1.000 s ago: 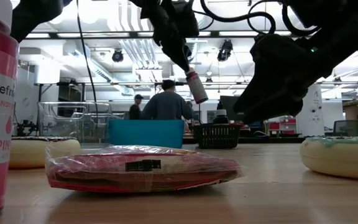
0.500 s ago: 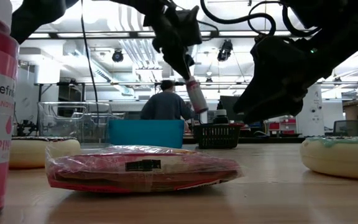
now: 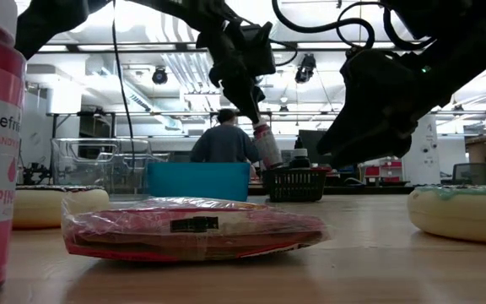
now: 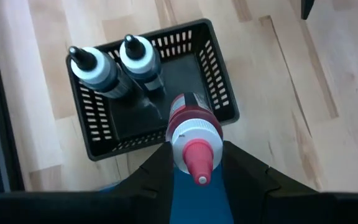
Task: Pick & Place Food Item
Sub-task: Put the top pink food coloring bottle into the black bin
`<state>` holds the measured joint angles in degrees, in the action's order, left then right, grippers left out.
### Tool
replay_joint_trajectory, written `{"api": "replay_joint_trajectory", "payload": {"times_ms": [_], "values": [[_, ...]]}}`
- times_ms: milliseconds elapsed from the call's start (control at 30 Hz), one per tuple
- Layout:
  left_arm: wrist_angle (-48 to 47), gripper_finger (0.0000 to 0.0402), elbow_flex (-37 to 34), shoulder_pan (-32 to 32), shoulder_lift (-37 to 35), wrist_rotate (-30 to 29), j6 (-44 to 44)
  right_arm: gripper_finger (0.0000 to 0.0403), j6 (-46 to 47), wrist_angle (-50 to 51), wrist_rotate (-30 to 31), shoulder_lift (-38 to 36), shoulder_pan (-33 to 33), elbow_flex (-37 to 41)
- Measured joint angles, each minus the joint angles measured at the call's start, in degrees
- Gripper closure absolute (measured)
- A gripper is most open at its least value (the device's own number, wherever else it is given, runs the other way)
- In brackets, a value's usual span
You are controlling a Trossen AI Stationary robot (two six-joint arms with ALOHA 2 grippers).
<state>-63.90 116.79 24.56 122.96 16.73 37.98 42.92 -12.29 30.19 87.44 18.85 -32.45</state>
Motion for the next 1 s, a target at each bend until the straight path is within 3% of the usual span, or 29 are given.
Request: {"api": "replay_joint_trajectory", "payload": {"times_ms": [600,667,800,1000], "values": [[-1.2,0.0289,2.3,-0.9,-2.3,0.0,-0.3,0.0091,1.6,-2.3,0.0,0.0,0.0,0.0],[-2.2,0.0289,2.5,-0.9,-3.5,1.6,-0.8,0.0089,0.4,-4.0,0.0,0.0,0.0,0.0],[-3.1,0.0289,1.1,-1.0,-6.5,10.4,-0.9,0.0084,-3.7,-7.2,0.5,0.0,-0.1,0.0],[-6.8,0.0289,0.8,-1.9,-7.5,9.7,-1.7,0.0083,-10.8,-18.5,1.7,0.0,-0.1,0.0]]}}
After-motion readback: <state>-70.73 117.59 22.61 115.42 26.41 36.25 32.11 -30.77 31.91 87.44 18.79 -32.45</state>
